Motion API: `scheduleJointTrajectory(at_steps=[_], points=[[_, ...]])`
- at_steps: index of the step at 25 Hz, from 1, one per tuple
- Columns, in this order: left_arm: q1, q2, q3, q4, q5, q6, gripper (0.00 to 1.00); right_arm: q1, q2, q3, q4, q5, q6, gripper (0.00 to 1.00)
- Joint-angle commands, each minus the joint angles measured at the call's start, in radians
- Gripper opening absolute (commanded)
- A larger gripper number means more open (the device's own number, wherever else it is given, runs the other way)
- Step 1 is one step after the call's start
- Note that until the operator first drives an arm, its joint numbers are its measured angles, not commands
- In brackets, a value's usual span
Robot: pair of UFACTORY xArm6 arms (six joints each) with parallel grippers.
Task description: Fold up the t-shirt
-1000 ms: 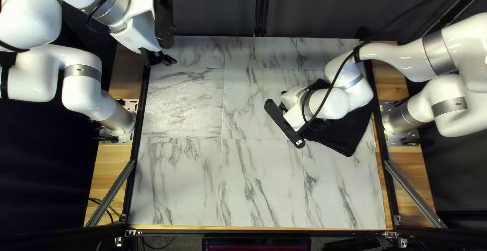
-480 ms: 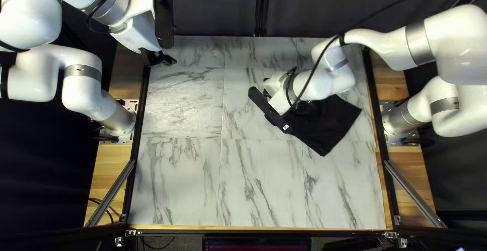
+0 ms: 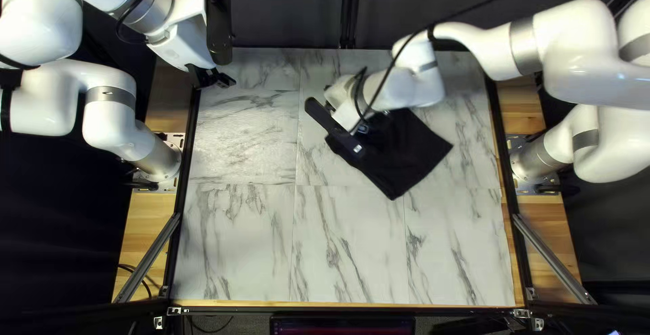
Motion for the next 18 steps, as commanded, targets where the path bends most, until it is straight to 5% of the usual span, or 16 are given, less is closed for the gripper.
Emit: scheduleJointTrajectory(at_steps=[1,5,12,13,14,18], points=[[0.0,0.0,0.0,0.0,0.0,0.0,1.0,-0.047,0.057,-0.086,0.052,-0.018,-0.108,0.0],[0.0,0.0,0.0,0.0,0.0,0.0,1.0,-0.064,0.09,-0.126,0.062,-0.031,-0.14,0.0],[0.0,0.0,0.0,0.0,0.0,0.0,1.0,-0.071,0.056,-0.047,0.011,-0.063,-0.08,0.0],[0.0,0.0,0.0,0.0,0.0,0.0,1.0,-0.065,0.046,-0.035,0.01,-0.063,-0.074,0.43],[0.0,0.0,0.0,0.0,0.0,0.0,1.0,-0.059,0.039,-0.029,0.013,-0.059,-0.075,0.99],[0.0,0.0,0.0,0.0,0.0,0.0,1.0,-0.037,-0.002,0.006,0.019,-0.036,-0.074,1.0]])
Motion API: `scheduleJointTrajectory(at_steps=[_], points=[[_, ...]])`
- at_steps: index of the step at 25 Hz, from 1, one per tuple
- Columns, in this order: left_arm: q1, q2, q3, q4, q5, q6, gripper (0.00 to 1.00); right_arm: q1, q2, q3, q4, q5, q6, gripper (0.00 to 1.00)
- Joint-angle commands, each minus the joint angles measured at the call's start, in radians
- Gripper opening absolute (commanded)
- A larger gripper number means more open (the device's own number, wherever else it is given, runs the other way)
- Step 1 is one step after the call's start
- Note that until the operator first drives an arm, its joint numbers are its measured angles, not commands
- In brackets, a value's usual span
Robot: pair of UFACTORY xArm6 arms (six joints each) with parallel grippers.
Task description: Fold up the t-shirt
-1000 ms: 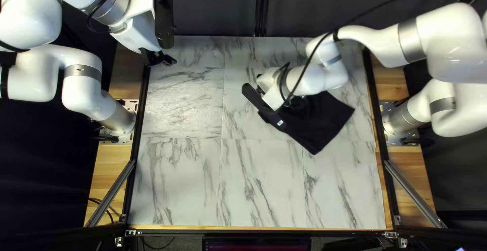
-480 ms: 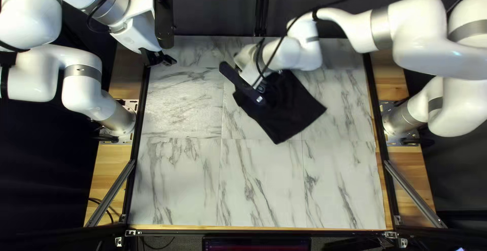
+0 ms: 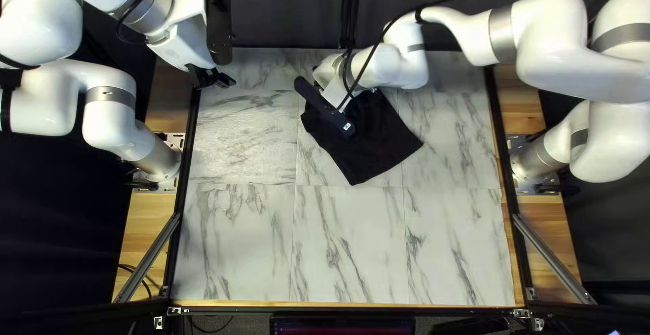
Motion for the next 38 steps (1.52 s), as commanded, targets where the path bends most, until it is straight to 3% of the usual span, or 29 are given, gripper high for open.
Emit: scheduleJointTrajectory(at_steps=[1,13,23,32,38], points=[[0.0,0.0,0.0,0.0,0.0,0.0,1.0,0.019,-0.046,0.039,0.003,0.022,0.004,1.0],[0.0,0.0,0.0,0.0,0.0,0.0,1.0,0.093,-0.234,0.251,-0.068,0.104,0.143,1.0],[0.0,0.0,0.0,0.0,0.0,0.0,1.0,0.145,-0.307,0.445,-0.176,0.089,0.416,1.0],[0.0,0.0,0.0,0.0,0.0,0.0,1.0,0.132,-0.306,0.517,-0.213,0.033,0.52,1.0],[0.0,0.0,0.0,0.0,0.0,0.0,1.0,0.101,-0.334,0.545,-0.2,0.003,0.487,1.0]])
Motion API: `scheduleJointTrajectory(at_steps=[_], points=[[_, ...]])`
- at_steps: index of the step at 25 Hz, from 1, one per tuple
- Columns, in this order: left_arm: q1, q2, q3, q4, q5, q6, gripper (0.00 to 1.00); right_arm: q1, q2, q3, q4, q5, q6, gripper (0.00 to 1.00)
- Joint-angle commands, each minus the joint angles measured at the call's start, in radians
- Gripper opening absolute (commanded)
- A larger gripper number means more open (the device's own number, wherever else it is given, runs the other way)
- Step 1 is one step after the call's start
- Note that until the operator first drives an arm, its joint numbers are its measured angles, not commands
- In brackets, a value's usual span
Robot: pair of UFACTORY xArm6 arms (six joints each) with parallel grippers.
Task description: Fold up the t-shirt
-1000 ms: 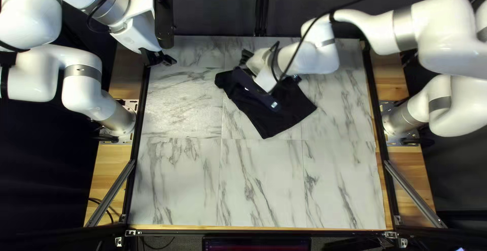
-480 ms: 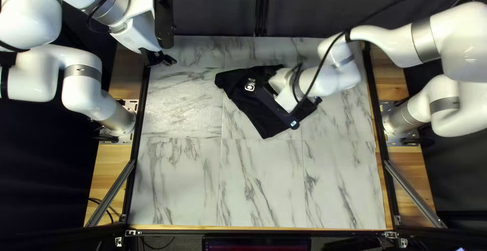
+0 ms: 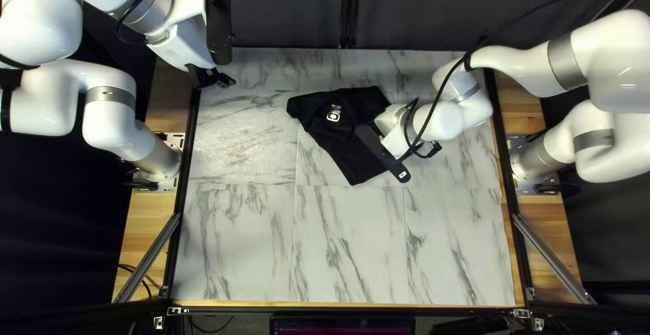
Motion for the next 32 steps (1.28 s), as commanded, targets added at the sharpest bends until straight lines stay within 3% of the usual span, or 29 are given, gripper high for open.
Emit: scheduleJointTrajectory(at_steps=[1,13,16,21,26,28,30,32], points=[[0.0,0.0,0.0,0.0,0.0,0.0,1.0,-0.008,-0.007,0.006,0.006,-0.009,-0.011,1.0],[0.011,-0.007,0.006,-0.016,0.0,0.006,1.0,-0.008,-0.007,0.006,0.006,-0.009,-0.011,1.0],[-0.01,0.078,0.019,-0.005,-0.071,0.003,1.0,-0.013,-0.018,0.021,-0.007,-0.012,-0.003,1.0],[0.021,0.193,0.118,0.018,-0.257,0.03,1.0,-0.062,-0.051,0.074,-0.071,-0.062,0.044,1.0],[0.015,0.253,0.296,0.171,-0.457,-0.045,1.0,-0.093,-0.051,0.084,-0.14,-0.086,0.109,1.0],[0.025,0.3,0.374,0.281,-0.554,-0.101,1.0,-0.104,-0.031,0.065,-0.149,-0.092,0.117,1.0],[0.057,0.375,0.412,0.386,-0.616,-0.16,1.0,-0.114,-0.009,0.039,-0.131,-0.093,0.104,1.0],[0.067,0.4,0.416,0.414,-0.624,-0.18,1.0,-0.114,-0.008,0.034,-0.114,-0.086,0.093,1.0]])
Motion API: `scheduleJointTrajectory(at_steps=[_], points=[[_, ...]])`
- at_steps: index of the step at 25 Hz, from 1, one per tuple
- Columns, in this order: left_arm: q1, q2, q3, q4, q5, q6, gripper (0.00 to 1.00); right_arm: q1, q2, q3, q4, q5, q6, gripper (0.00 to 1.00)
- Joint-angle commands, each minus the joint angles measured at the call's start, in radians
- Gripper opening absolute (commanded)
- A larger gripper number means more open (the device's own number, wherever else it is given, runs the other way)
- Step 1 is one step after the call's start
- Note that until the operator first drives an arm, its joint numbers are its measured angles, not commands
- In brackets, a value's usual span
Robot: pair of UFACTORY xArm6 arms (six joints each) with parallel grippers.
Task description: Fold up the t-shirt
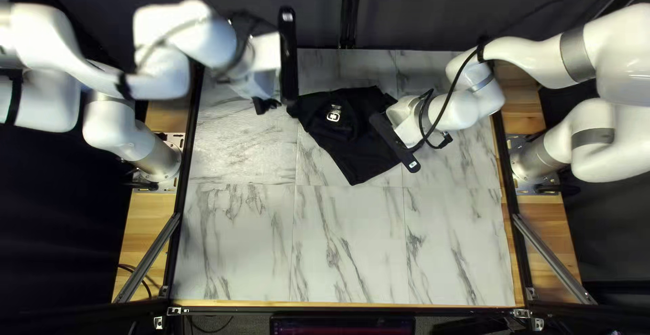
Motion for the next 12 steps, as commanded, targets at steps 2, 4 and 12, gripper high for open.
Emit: scheduleJointTrajectory(at_steps=[2,4,12], points=[[0.036,0.095,0.063,0.136,-0.093,-0.09,1.0,-0.007,0.013,-0.018,0.025,0.005,-0.017,1.0],[0.036,0.095,0.063,0.136,-0.093,-0.09,1.0,-0.007,0.013,-0.018,0.025,0.005,-0.017,1.0],[0.042,0.172,0.133,0.406,-0.247,-0.351,1.0,-0.143,0.033,-0.005,-0.392,-0.152,0.341,1.0]])
